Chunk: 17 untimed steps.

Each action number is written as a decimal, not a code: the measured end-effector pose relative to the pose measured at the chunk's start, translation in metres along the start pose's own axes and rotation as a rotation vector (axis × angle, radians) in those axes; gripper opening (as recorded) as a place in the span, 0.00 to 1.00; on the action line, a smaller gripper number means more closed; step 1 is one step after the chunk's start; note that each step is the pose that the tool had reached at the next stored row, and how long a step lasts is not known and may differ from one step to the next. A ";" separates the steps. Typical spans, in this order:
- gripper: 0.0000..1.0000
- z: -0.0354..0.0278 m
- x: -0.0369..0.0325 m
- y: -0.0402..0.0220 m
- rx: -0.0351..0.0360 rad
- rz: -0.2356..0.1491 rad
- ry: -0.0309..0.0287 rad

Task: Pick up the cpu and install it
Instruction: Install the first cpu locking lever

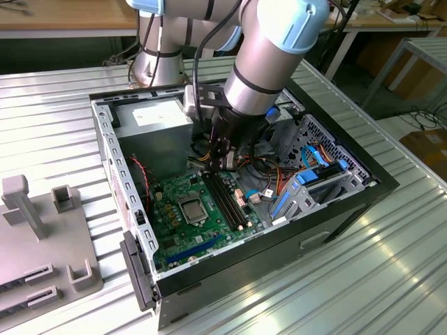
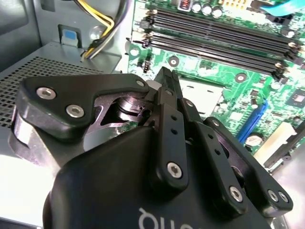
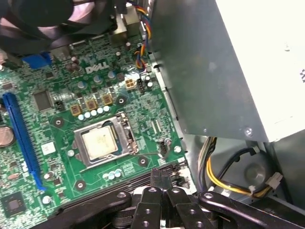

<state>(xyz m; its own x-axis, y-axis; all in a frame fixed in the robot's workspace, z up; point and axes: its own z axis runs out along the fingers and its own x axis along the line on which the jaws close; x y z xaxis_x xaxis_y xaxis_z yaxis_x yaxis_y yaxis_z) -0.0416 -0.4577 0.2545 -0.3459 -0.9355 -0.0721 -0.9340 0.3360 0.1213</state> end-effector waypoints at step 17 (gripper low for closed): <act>0.11 0.0105 -0.0028 0.0076 -0.0062 -0.003 -0.0159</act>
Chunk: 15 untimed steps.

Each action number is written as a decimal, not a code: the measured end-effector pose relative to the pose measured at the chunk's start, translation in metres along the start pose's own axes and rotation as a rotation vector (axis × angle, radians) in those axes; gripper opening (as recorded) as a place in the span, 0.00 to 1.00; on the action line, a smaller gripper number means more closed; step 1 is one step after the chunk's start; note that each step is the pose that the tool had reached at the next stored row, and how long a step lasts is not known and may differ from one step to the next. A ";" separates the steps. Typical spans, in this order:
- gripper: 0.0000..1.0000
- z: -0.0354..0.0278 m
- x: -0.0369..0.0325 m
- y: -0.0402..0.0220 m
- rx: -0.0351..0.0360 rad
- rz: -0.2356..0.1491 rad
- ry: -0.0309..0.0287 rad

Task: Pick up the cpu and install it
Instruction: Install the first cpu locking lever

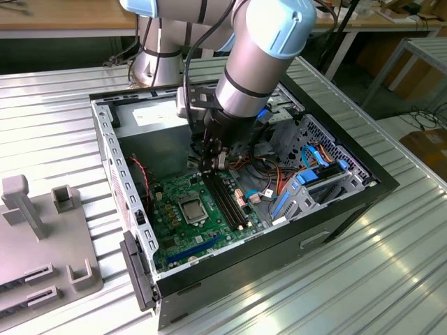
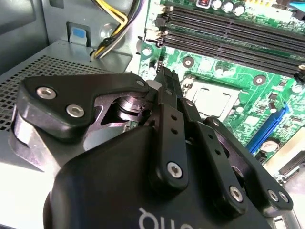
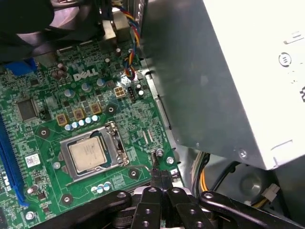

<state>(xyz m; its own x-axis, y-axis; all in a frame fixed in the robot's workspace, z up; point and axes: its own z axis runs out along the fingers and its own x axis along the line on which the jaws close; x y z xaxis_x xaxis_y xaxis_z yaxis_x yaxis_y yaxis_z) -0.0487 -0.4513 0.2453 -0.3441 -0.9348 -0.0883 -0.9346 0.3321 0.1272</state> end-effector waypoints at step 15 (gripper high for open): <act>0.11 0.0062 -0.0061 -0.0021 -0.0015 0.000 -0.0041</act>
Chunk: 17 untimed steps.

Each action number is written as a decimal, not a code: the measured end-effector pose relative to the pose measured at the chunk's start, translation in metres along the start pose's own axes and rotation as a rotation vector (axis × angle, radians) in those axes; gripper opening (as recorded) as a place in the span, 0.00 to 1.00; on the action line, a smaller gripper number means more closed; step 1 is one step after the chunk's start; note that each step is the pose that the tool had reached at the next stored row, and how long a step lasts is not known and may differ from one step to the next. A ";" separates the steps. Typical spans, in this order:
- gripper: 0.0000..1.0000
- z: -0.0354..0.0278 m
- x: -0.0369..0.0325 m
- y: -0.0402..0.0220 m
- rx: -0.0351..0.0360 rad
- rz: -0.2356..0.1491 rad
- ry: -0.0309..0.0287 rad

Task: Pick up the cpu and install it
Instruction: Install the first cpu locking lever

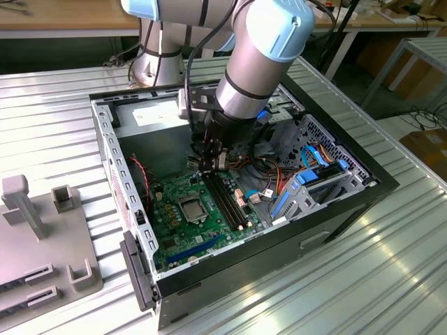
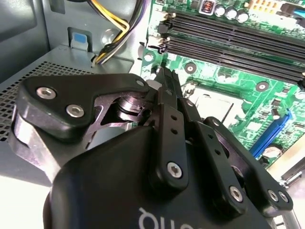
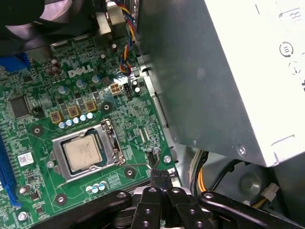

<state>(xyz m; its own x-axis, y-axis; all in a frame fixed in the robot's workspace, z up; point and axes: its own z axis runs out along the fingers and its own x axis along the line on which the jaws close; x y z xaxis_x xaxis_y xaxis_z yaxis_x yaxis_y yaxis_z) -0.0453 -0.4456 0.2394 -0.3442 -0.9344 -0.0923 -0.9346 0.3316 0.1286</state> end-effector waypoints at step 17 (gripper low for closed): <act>0.11 -0.0037 0.0099 -0.0095 -0.0363 0.001 -0.0175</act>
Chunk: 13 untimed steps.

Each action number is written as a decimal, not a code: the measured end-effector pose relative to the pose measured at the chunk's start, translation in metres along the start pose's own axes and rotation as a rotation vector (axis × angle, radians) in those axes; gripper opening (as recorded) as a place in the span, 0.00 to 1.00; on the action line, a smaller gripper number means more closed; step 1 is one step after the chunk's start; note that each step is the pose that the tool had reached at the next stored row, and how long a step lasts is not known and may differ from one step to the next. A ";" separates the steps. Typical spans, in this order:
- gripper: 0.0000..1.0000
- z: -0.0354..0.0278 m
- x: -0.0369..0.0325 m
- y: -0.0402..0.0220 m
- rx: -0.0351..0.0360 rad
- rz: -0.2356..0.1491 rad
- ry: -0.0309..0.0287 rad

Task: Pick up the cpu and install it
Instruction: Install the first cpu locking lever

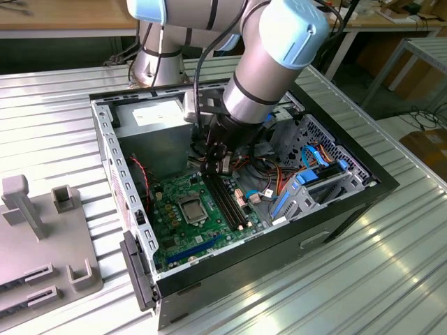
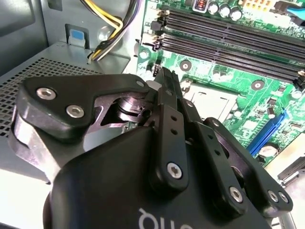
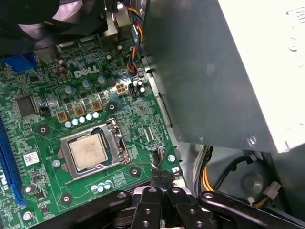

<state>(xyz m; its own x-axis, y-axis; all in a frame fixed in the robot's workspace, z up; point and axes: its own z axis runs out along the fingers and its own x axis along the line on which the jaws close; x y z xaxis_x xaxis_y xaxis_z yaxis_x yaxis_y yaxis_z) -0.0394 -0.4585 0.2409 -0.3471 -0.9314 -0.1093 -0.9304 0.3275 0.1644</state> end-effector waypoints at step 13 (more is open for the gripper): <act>0.11 0.0050 -0.0130 0.0067 -0.0017 0.000 -0.0010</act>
<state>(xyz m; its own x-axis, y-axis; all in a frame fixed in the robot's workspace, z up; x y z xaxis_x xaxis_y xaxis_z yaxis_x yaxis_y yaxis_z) -0.0418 -0.4433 0.2385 -0.3472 -0.9313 -0.1103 -0.9303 0.3272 0.1661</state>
